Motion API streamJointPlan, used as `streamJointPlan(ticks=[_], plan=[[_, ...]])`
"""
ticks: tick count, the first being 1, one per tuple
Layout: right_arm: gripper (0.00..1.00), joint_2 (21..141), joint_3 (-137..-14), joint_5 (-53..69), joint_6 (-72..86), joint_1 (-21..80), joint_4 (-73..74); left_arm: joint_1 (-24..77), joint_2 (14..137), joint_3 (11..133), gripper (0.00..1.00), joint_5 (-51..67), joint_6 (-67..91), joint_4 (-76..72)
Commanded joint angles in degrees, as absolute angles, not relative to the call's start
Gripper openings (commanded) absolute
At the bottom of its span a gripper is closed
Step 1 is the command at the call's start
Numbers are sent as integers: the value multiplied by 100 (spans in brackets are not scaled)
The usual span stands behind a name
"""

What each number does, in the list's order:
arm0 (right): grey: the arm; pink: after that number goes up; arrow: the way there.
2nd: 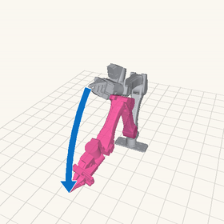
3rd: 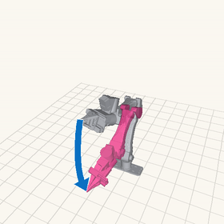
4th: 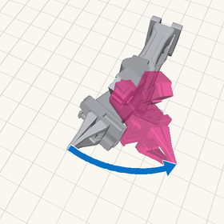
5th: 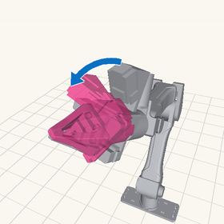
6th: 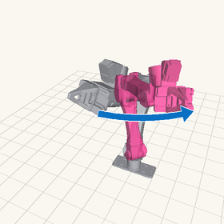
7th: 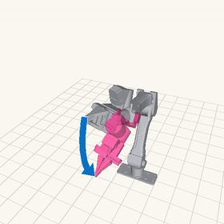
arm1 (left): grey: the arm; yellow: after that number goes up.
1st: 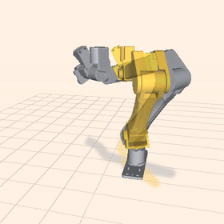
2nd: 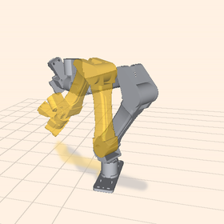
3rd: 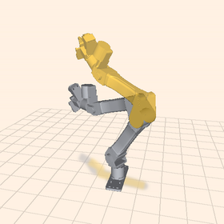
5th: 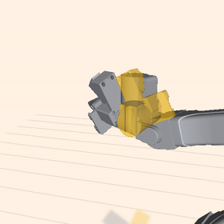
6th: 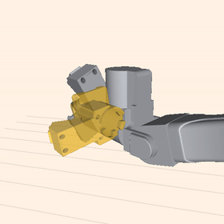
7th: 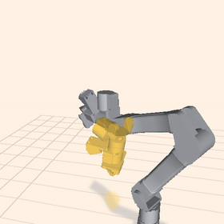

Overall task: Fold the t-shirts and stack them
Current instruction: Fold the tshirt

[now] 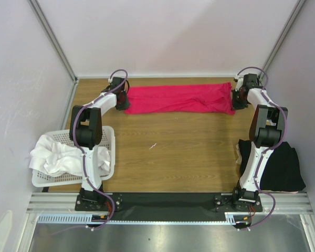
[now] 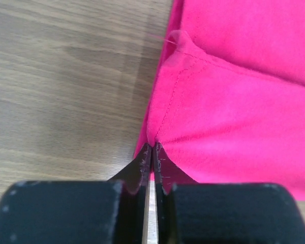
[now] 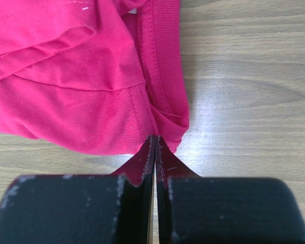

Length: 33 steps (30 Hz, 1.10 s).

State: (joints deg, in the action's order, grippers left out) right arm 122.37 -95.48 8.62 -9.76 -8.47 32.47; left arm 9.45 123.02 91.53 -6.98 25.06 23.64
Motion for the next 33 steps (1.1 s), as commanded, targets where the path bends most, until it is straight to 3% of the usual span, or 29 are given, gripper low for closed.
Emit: streamJointPlan(ticks=[1, 3, 17, 21, 23, 28, 33], plan=[[0, 12182, -9554, 659, -1195, -958, 3190, 879, 12287, 9281, 4, -1028, 2443, 2408], [0, 12138, -9554, 624, -1230, -1010, 3199, 853, 12278, 9299, 0, -1133, 2408, 2400], [0, 12085, -9536, 967, -1195, -1160, 3190, 747, 12252, 9396, 1, -1056, 2136, 2461], [8, 12006, -9606, 1107, -1169, -1143, 3261, 765, 12235, 9378, 18, -861, 2074, 2435], [18, 11875, -9580, 1309, -1134, -1134, 3313, 782, 12199, 9378, 23, -896, 2048, 2435], [41, 11611, -9352, 1451, -950, -1063, 3130, 791, 11954, 9448, 48, -1195, 2092, 2496], [45, 11776, -9781, 1231, -28, -1020, 3155, 791, 11664, 9729, 66, -1634, 2153, 2558]])
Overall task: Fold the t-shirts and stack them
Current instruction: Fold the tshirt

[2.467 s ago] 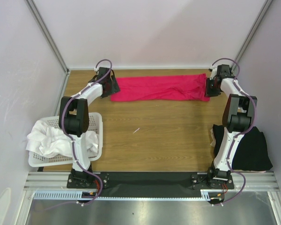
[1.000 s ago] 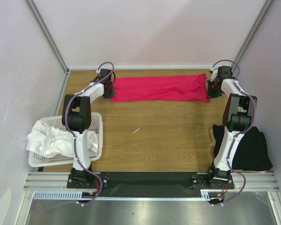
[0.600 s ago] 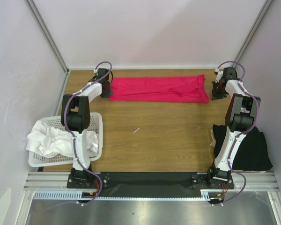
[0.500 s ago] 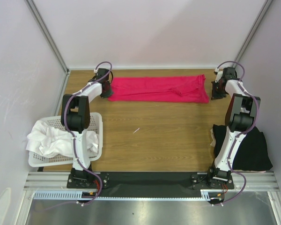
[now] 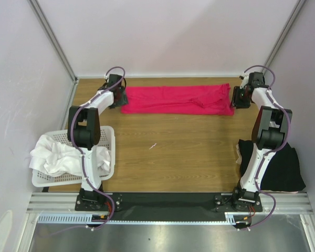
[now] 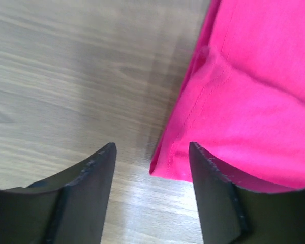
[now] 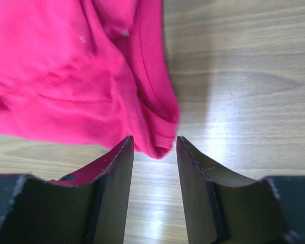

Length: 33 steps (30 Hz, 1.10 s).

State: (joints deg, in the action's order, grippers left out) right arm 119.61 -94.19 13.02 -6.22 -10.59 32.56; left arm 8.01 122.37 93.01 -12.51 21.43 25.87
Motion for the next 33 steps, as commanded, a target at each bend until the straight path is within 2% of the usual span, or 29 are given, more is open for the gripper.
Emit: streamJointPlan(ticks=[1, 6, 9, 13, 22, 27, 33], plan=[[45, 11812, -10052, 1344, 122, -1020, 3268, 808, 11559, 9764, 66, -1757, 2171, 2505], [51, 11637, -10029, 1959, 1097, -809, 2569, 922, 11312, 9879, 69, -1635, 2180, 2066], [54, 11540, -9739, 1846, 1553, -537, 2155, 1124, 11434, 9975, 70, -1275, 2232, 1829], [55, 11557, -9414, 1626, 2205, -413, 1951, 1441, 11838, 10230, 70, -695, 2478, 1591], [55, 11689, -8992, 1934, 3355, -361, 1670, 1863, 12743, 10828, 67, 684, 3252, 774], [61, 11961, -8746, 1688, 4024, -334, 1346, 2074, 13060, 11144, 69, 791, 3260, 913], [65, 12181, -8789, 1565, 4473, -316, 1204, 2066, 13034, 10820, 72, 668, 3199, 1081]])
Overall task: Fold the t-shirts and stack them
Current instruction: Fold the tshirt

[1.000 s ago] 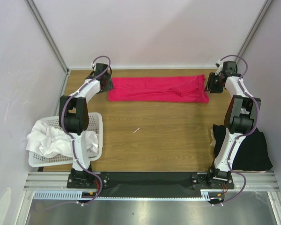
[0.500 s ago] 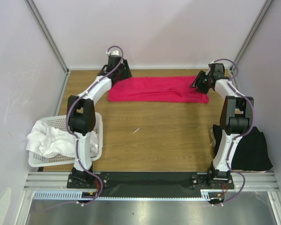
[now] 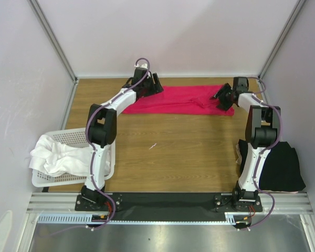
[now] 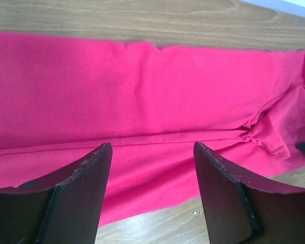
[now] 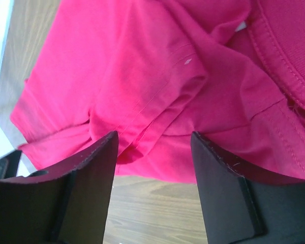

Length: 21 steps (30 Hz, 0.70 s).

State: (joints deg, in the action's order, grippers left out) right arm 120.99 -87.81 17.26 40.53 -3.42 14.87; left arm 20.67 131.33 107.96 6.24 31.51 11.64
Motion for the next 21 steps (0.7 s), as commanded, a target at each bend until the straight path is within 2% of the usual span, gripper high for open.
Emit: streamJointPlan(ticks=[1, 7, 15, 21], plan=[[65, 12234, -8815, 1538, 4508, -316, 1222, 2074, 13034, 10793, 72, 624, 3208, 1090], [64, 12392, -8824, 1529, 4544, -308, 1081, 2065, 13192, 10749, 73, 606, 3269, 1099], [52, 12533, -8912, 1547, 4676, -281, 773, 2030, 13377, 10723, 72, 633, 3357, 1081], [49, 12674, -9079, 1520, 4737, -220, 765, 2004, 13412, 10670, 72, 650, 3357, 1108]])
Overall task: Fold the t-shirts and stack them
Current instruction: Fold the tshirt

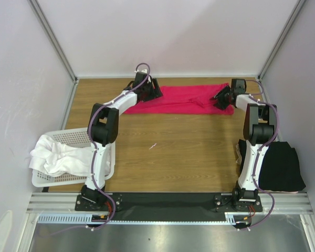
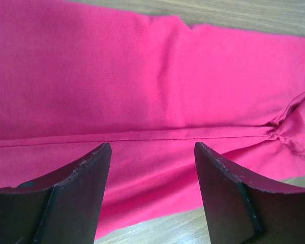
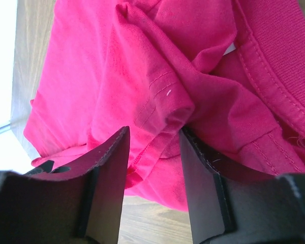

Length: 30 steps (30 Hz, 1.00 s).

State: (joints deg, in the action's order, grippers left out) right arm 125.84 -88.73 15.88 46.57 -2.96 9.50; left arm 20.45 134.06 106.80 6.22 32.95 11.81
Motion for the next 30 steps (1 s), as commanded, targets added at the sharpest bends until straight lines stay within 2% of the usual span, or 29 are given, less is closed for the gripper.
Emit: streamJointPlan(ticks=[1, 17, 25, 29, 30], plan=[[49, 12691, -9105, 1521, 4737, -220, 756, 2004, 13412, 10661, 72, 633, 3357, 1125], [48, 12612, -9290, 1327, 4684, -193, 967, 1907, 13482, 10617, 72, 545, 3410, 1213], [28, 12735, -9474, 1318, 4667, -149, 905, 1863, 13482, 10547, 72, 571, 3401, 1213], [8, 12823, -9606, 1380, 4720, -132, 967, 1846, 13500, 10556, 72, 571, 3428, 1222], [7, 12832, -9641, 1371, 4728, -123, 975, 1846, 13500, 10556, 72, 571, 3419, 1222]])
